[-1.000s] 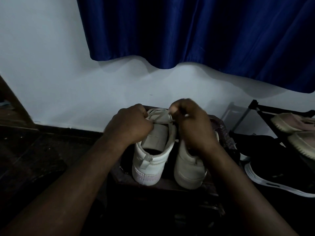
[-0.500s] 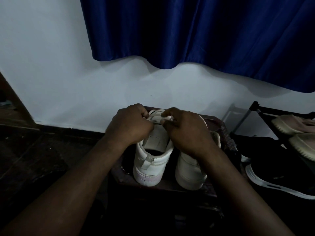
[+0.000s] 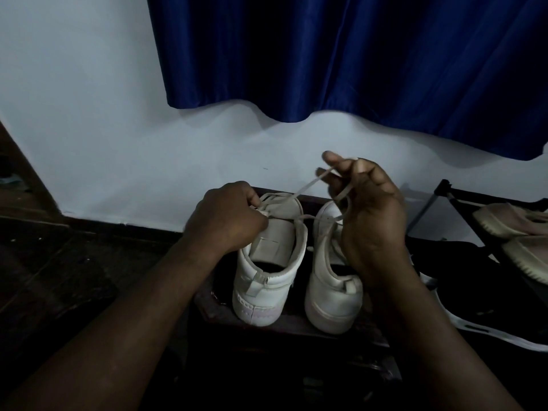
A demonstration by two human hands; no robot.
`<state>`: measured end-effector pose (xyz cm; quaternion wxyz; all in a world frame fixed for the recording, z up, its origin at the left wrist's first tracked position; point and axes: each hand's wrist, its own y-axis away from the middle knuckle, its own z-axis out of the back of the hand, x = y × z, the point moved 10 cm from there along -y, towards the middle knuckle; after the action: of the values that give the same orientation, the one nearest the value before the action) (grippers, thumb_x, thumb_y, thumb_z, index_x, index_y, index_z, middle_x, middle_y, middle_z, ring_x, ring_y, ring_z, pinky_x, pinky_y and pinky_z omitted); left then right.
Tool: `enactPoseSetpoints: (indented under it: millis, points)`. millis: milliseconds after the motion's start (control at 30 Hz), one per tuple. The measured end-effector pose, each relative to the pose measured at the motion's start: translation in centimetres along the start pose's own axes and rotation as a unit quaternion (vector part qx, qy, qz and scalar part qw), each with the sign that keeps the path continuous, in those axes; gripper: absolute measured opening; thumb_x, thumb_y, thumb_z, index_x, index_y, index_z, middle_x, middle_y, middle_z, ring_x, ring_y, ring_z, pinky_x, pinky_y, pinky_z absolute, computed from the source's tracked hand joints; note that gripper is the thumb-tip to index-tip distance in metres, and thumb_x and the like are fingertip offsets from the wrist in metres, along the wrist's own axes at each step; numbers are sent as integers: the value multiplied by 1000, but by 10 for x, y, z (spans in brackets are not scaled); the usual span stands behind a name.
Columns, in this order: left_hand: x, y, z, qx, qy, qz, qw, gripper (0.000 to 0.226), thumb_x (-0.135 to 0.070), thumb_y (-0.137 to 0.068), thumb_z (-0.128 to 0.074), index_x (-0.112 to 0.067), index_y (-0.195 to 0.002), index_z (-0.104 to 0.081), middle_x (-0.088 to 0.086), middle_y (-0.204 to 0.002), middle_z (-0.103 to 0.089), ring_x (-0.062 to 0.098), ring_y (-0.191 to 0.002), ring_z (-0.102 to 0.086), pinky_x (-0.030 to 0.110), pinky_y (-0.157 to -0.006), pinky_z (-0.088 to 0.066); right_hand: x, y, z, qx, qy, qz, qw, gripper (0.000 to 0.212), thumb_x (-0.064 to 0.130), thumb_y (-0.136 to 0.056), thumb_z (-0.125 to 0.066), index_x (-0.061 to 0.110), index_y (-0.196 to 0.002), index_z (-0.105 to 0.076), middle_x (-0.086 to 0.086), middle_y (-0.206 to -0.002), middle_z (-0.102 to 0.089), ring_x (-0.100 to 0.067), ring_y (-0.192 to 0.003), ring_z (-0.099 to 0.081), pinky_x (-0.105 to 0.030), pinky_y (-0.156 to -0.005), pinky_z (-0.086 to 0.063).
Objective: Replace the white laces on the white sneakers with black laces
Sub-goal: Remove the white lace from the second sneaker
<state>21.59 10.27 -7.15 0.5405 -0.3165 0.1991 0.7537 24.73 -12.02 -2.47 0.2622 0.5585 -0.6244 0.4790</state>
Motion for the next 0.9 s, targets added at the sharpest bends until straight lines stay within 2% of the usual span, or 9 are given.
enactPoseSetpoints:
  millis: [67, 133, 300, 433, 500, 600, 633, 767, 900]
  points:
    - [-1, 0, 0, 2, -3, 0, 1000, 32, -29, -68, -78, -36, -98, -69, -10, -104, -70, 17, -97, -65, 31, -85, -55, -4, 5, -17, 57, 50, -4, 997, 23, 10, -107, -49, 5, -100, -71, -13, -97, -76, -28, -88, -73, -41, -82, -57]
    - [-1, 0, 0, 3, -4, 2, 1000, 33, -32, -66, -76, -39, -98, -68, -8, -105, -70, 19, -97, -65, 33, -85, -56, -7, 9, -27, 85, 243, 33, 966, 20, 17, -104, -60, 11, -102, -79, -3, -88, -76, -18, -80, -69, -38, -78, -54]
    - [1, 0, 2, -4, 6, 7, 1000, 28, -31, -68, -77, -38, -93, -67, -13, -97, -67, 16, -93, -64, 28, -74, -47, -27, 13, -49, 157, 662, 75, 729, 25, 36, -103, -58, 24, -107, -79, -5, -95, -63, -29, -96, -64, -41, -80, -50]
    - [1, 0, 2, -2, 8, 8, 1000, 28, -29, -69, -78, -37, -93, -67, -13, -92, -65, 17, -90, -63, 27, -70, -43, -31, 15, -49, 172, 724, 55, 666, 26, 37, -97, -56, 22, -97, -77, -5, -103, -70, -33, -102, -65, -40, -83, -52]
    - [0, 1, 2, -3, 6, 4, 1000, 27, -29, -69, -78, -38, -92, -67, -12, -92, -65, 17, -90, -63, 27, -69, -43, -30, 13, -48, 165, 673, 56, 719, 23, 37, -95, -60, 21, -89, -75, -5, -94, -69, -29, -94, -65, -38, -77, -50]
    - [-1, 1, 2, -2, 0, -3, 1000, 28, -29, -70, -78, -38, -94, -67, -10, -100, -67, 18, -94, -63, 28, -74, -46, -14, 4, -29, 54, 363, 46, 929, 20, 31, -92, -61, 33, -76, -72, -1, -89, -65, -18, -87, -62, -38, -82, -48]
    - [-2, 1, 2, -2, 1, -6, 1000, 28, -29, -70, -78, -36, -95, -68, -11, -102, -68, 18, -95, -64, 29, -76, -49, -4, 1, -14, -3, 262, 58, 963, 23, 29, -93, -61, 36, -74, -72, 0, -92, -67, -16, -92, -63, -38, -86, -47]
    - [-2, 1, 2, -4, 5, -9, 1000, 28, -29, -70, -80, -34, -94, -68, -12, -100, -68, 14, -89, -65, 28, -75, -50, 10, 0, 9, -39, 32, 42, 998, 27, 27, -108, -49, 26, -88, -69, 6, -112, -75, -22, -116, -68, -39, -98, -49]
    - [-3, 1, 2, 0, -7, -5, 1000, 31, -31, -68, -78, -36, -97, -69, -10, -106, -69, 18, -97, -64, 30, -81, -52, 3, 6, -23, 65, 109, 40, 991, 25, 19, -108, -52, 12, -96, -73, -7, -87, -73, -20, -76, -67, -35, -74, -53]
